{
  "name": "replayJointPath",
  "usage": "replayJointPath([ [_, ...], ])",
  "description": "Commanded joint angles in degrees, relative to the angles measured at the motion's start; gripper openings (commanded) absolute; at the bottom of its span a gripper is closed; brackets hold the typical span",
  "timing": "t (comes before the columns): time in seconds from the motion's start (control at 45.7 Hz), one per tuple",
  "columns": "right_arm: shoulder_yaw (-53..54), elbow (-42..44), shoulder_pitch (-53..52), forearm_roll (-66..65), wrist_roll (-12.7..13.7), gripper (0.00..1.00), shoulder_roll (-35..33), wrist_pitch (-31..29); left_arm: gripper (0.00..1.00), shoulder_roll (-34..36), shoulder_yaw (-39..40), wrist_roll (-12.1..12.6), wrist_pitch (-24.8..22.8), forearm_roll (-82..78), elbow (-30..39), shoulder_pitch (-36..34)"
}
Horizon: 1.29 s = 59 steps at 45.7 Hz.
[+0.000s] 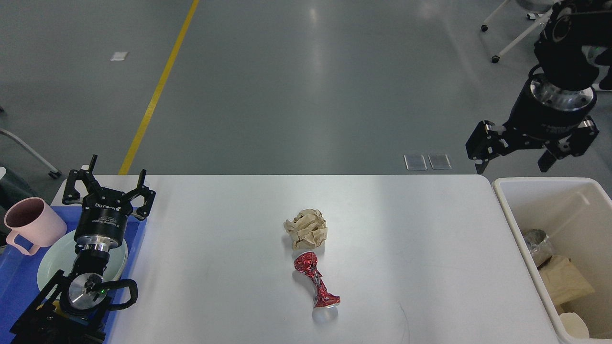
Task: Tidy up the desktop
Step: 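Raise the right gripper and move it toward the red goblet toy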
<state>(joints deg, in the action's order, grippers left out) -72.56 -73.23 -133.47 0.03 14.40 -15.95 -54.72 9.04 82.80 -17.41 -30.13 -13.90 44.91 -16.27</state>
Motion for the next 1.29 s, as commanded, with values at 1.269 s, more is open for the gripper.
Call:
replayJointPath([
  [1.269, 28.35, -11.32, 17.00, -8.19, -0.08, 0.97, 14.27, 27.82, 0.97, 0.01, -0.01, 0.00, -0.02, 0.01, 0.00, -0.08],
])
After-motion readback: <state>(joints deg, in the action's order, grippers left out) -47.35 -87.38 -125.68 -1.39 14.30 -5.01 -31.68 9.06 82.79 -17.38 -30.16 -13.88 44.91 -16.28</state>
